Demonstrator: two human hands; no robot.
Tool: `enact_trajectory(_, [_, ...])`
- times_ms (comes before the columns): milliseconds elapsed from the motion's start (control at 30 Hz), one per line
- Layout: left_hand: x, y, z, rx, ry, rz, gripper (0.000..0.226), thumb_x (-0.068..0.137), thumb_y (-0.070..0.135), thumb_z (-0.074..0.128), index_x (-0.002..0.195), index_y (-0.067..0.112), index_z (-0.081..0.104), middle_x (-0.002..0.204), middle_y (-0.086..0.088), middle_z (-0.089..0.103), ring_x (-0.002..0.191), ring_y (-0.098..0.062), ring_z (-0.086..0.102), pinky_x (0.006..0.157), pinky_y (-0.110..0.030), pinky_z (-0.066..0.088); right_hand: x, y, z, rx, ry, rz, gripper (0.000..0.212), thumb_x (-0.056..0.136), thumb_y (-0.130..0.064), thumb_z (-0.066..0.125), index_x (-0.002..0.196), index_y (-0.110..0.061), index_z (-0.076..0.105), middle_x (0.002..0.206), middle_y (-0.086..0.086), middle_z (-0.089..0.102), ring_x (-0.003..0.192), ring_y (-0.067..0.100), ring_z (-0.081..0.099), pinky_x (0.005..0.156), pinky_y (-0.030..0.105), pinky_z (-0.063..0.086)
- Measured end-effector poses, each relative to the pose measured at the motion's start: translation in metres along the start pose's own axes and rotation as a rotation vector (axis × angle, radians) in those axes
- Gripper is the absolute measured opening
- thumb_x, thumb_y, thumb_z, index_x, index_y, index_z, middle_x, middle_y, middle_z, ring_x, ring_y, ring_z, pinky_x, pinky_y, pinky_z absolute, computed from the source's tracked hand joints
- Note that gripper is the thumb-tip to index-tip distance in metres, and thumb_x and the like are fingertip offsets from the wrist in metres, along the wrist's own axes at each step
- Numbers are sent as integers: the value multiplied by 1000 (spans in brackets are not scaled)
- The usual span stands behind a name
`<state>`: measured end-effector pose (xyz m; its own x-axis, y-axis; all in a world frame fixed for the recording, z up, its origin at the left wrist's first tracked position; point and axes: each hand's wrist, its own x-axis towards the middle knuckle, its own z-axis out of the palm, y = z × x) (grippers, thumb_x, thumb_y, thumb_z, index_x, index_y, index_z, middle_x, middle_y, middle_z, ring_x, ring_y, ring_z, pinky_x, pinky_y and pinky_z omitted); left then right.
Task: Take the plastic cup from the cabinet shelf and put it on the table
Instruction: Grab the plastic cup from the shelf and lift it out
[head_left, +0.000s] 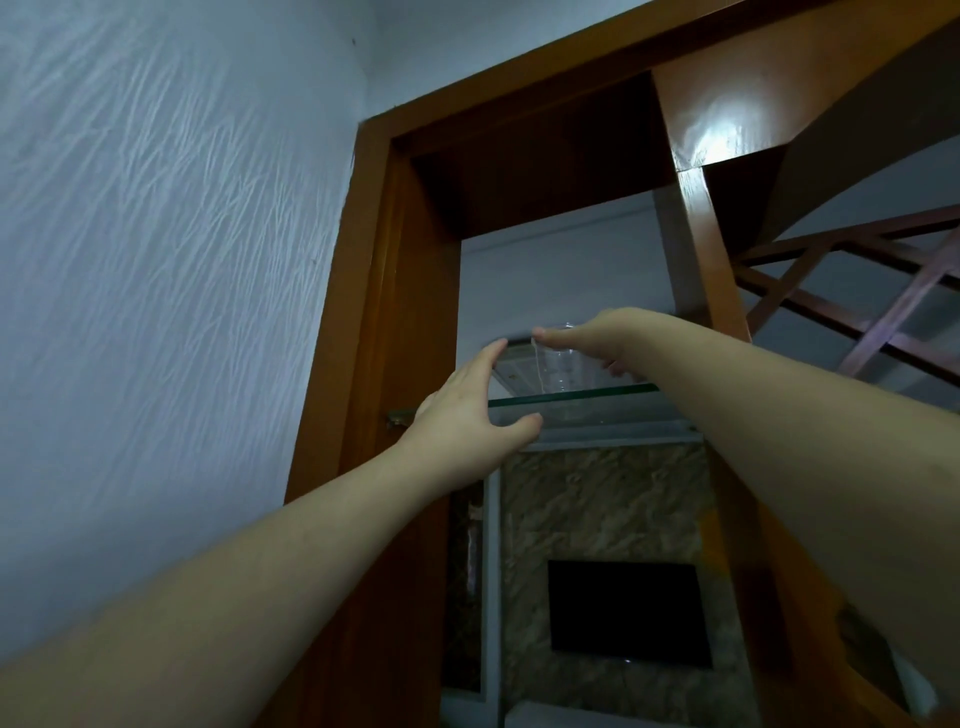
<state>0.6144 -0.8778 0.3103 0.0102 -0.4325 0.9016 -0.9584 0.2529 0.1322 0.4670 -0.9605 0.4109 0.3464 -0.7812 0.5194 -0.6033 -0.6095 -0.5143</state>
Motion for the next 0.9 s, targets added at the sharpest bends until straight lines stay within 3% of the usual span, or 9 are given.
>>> enact_trajectory(300, [-12,2,-7,-50,28,-79,90,81,48,67,150,39,10,153,-2,38,134,-25,42,104,-53,44,4,-3,11,232,77,-48,83,81,-58,61,139,-3,36,140,18,49,126,35,47,101,47,37])
enact_trajectory(400, [-18,5,-11,-93,11,-84,89,82,48,67,151,38,10,156,-1,33,137,-24,39,105,-51,45,-4,-3,8,355,141,-149,78,79,-57,65,132,-3,44,132,18,55,119,33,52,97,47,41])
enact_trajectory(500, [-23,8,-12,-86,36,-90,90,83,55,64,152,35,11,159,0,30,140,-23,36,109,-48,40,-22,-7,2,495,69,-270,77,76,-56,67,130,-5,47,124,12,61,112,26,57,99,47,44])
enact_trajectory(633, [-31,14,-24,-328,82,-224,88,84,62,60,152,28,17,155,-2,36,135,-23,43,100,-39,45,-44,-20,-1,596,-66,-367,84,71,-55,71,133,-7,42,119,8,63,107,23,59,92,42,46])
enact_trajectory(767, [-52,21,-32,-525,108,-229,78,86,62,56,148,23,31,145,-5,50,122,-19,56,97,-37,51,-70,-26,11,633,-138,-418,72,62,-61,73,115,-17,54,108,-1,66,99,16,61,74,33,49])
enact_trajectory(833, [-61,24,-34,-667,102,-236,71,88,57,58,145,20,38,135,-5,59,108,-16,67,91,-38,57,-81,-25,17,643,-150,-436,75,57,-63,76,113,-18,56,112,-1,66,103,16,62,78,34,51])
enact_trajectory(900, [-69,24,-35,-782,103,-249,60,90,48,61,140,17,45,125,-5,66,97,-13,72,85,-34,60,-90,-23,22,651,-156,-430,84,59,-62,76,125,-15,53,114,1,66,105,18,63,90,41,51])
